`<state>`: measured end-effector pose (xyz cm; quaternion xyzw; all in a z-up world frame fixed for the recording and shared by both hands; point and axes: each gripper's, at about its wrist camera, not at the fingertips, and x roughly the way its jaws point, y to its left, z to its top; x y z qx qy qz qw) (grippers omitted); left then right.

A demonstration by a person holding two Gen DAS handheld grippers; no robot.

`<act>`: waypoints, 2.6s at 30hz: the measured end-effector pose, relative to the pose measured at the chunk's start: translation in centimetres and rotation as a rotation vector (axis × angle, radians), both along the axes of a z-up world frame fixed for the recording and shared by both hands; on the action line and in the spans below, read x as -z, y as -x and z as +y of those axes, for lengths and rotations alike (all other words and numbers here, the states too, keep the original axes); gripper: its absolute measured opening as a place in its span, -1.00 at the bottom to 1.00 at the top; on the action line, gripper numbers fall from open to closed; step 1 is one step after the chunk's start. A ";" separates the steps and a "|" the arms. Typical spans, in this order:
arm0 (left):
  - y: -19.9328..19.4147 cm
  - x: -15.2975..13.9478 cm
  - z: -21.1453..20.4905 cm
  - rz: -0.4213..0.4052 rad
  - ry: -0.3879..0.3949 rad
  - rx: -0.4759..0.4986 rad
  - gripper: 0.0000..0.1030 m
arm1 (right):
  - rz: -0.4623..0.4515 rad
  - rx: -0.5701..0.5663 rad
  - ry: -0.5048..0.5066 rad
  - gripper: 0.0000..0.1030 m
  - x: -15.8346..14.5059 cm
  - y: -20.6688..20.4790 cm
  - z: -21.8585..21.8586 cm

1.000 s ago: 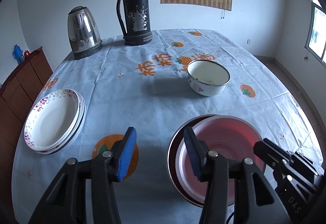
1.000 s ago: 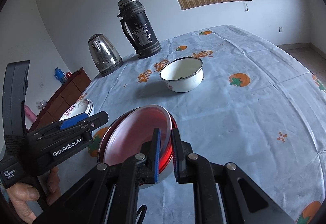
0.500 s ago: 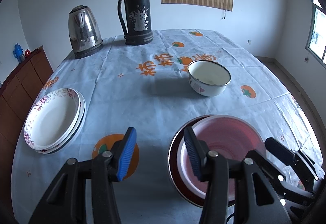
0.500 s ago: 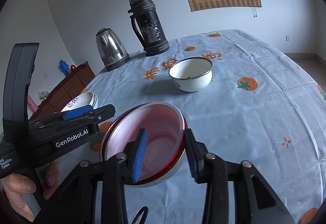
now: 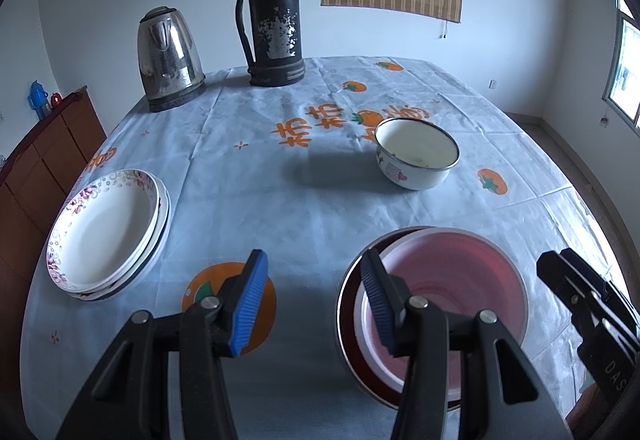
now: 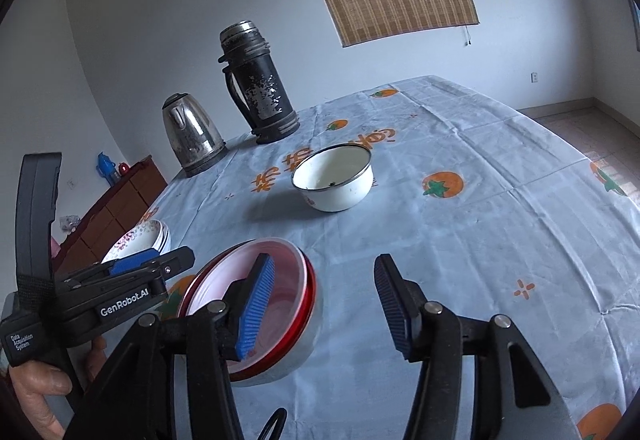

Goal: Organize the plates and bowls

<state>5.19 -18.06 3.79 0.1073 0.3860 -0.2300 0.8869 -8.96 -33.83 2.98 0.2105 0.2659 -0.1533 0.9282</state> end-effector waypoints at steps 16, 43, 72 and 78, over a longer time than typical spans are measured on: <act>-0.9 0.7 -0.3 0.014 -0.008 -0.009 0.01 | 0.086 -0.005 0.012 0.06 2.5 -1.8 -0.3; -9.1 0.0 -2.3 -0.037 0.002 -0.019 0.06 | 0.014 0.028 0.042 0.06 -0.8 -5.9 -6.2; -14.2 2.8 -9.7 -0.041 -0.018 0.087 0.05 | 0.045 -0.034 -0.057 0.06 2.3 -12.6 -10.6; -14.4 3.0 -10.9 -0.043 -0.019 0.112 0.05 | 0.039 -0.059 -0.054 0.06 2.4 -13.1 -10.5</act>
